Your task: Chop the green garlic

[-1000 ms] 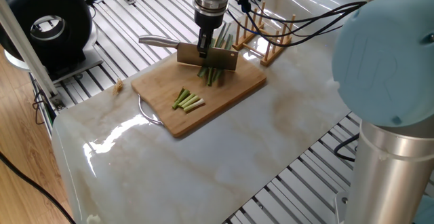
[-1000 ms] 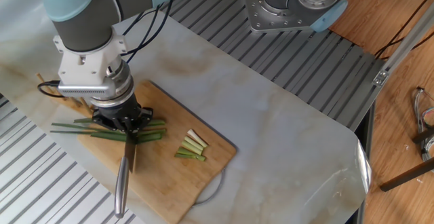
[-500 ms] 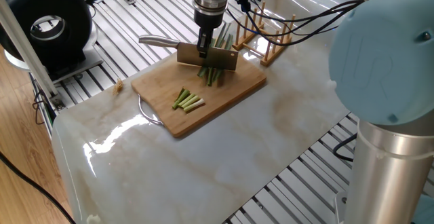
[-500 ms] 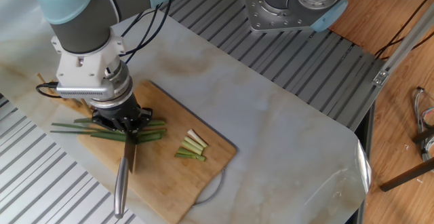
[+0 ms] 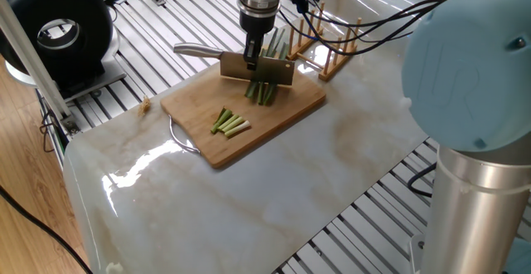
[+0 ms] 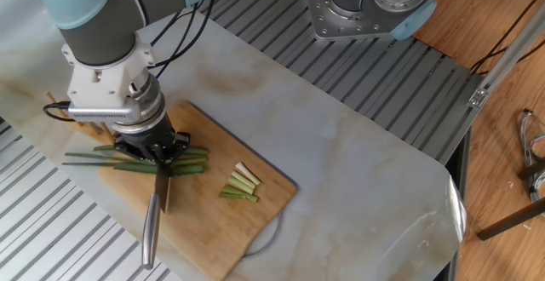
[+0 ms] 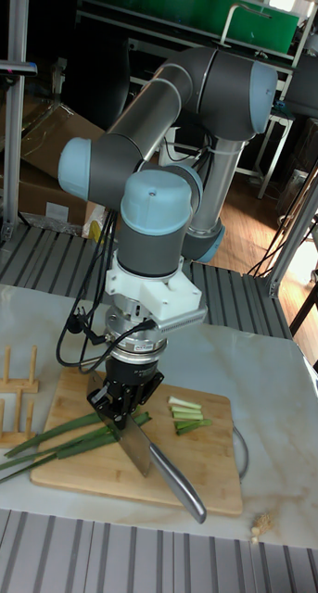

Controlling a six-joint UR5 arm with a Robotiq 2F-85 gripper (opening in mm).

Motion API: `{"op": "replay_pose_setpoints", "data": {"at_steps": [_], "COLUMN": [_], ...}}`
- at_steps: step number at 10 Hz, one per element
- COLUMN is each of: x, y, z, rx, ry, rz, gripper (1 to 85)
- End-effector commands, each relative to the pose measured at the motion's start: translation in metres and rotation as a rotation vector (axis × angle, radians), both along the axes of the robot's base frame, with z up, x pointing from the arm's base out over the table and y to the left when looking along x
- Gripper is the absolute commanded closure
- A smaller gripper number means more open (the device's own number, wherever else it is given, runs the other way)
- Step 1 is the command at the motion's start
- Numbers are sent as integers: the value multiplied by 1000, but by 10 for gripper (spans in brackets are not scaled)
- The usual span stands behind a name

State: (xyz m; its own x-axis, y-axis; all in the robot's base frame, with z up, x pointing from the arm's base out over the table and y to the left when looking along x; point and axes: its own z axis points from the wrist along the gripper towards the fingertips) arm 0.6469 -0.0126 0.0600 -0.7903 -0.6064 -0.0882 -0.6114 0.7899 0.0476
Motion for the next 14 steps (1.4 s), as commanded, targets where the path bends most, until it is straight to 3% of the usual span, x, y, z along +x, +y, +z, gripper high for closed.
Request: {"op": "replay_pose_setpoints", "data": {"at_steps": [1, 6, 8, 9, 12, 14], "x": [-4, -2, -2, -3, -1, 5], "y": [-2, -3, -7, -4, -10, -2], "z": [2, -12, -7, -5, 10, 18], "rx": [8, 6, 7, 29, 24, 45], "ry": [12, -5, -5, -5, 13, 21], "rz": [-15, -23, -11, -9, -1, -39], "gripper": [843, 843, 843, 843, 843, 843]}}
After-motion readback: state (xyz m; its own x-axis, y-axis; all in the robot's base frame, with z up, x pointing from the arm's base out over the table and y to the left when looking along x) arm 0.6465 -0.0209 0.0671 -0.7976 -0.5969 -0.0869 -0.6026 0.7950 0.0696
